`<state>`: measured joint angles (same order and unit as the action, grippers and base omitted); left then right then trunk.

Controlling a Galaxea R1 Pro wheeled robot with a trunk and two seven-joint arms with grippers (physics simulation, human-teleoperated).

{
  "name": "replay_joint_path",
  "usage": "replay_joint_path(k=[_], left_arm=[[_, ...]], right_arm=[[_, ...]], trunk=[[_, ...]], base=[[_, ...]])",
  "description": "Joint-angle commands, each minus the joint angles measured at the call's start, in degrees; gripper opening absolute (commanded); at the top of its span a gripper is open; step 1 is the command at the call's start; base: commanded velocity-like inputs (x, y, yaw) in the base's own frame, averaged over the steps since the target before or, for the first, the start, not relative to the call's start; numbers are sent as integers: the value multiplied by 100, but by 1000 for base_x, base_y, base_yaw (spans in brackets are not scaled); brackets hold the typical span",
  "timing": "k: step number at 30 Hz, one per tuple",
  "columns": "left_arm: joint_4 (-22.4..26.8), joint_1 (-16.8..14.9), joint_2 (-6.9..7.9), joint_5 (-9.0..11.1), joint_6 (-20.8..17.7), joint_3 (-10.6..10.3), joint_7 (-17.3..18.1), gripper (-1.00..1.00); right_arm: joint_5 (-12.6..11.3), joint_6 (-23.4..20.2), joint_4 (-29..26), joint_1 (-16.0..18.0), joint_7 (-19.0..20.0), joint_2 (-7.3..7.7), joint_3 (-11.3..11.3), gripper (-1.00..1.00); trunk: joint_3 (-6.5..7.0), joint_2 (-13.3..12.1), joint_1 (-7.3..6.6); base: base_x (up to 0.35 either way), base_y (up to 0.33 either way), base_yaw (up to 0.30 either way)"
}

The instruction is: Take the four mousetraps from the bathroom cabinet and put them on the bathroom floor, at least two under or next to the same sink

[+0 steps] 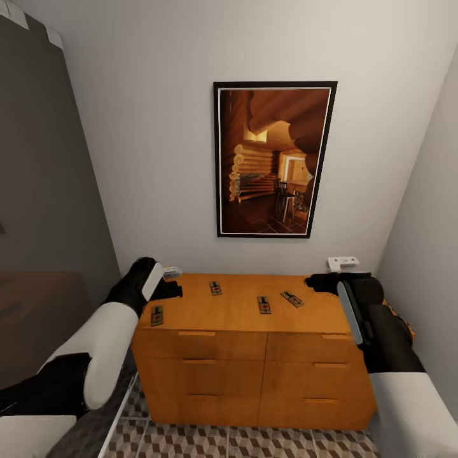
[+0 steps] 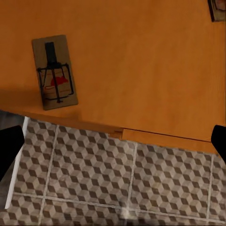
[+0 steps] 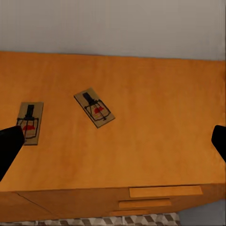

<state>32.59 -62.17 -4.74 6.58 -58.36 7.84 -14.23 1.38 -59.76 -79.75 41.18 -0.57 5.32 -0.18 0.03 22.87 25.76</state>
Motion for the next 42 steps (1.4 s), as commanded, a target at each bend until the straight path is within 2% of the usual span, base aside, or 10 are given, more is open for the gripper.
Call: replay_joint_path(k=[1,4,10,15,23,32,42], left_arm=[[1,-4,-7,50,-14,28,-60,100],[-269,-207,-136,57,-7,32,-344,100],[-524,-471,-289,85,4,46,-820,100],[-636,-532,-340,88,13,49,-954,100],[-753,-565,-353,84,17,50,-1024,100],[-1154,-575,-344,59,29,51,-1110,100],[-1358,-577,-330,69,33,68,-1445,100]], right_arm=[[1,-24,-3,3,-4,3,3,100],[17,-24,12,77,2,223,6,100],[21,-24,29,137,19,726,2,100],[21,-24,32,147,26,893,9,100],[20,-24,31,154,29,977,21,100],[16,-24,38,154,30,1006,15,100],[12,-24,54,154,37,1068,31,100]], trunk=[[-3,4,2],[-3,4,2],[-3,4,2],[-3,4,2],[-3,4,2],[-3,4,2],[-3,4,2]], base=[[0,0,0],[0,0,0],[0,0,0],[0,0,0],[0,0,0],[0,0,0],[0,0,0]])
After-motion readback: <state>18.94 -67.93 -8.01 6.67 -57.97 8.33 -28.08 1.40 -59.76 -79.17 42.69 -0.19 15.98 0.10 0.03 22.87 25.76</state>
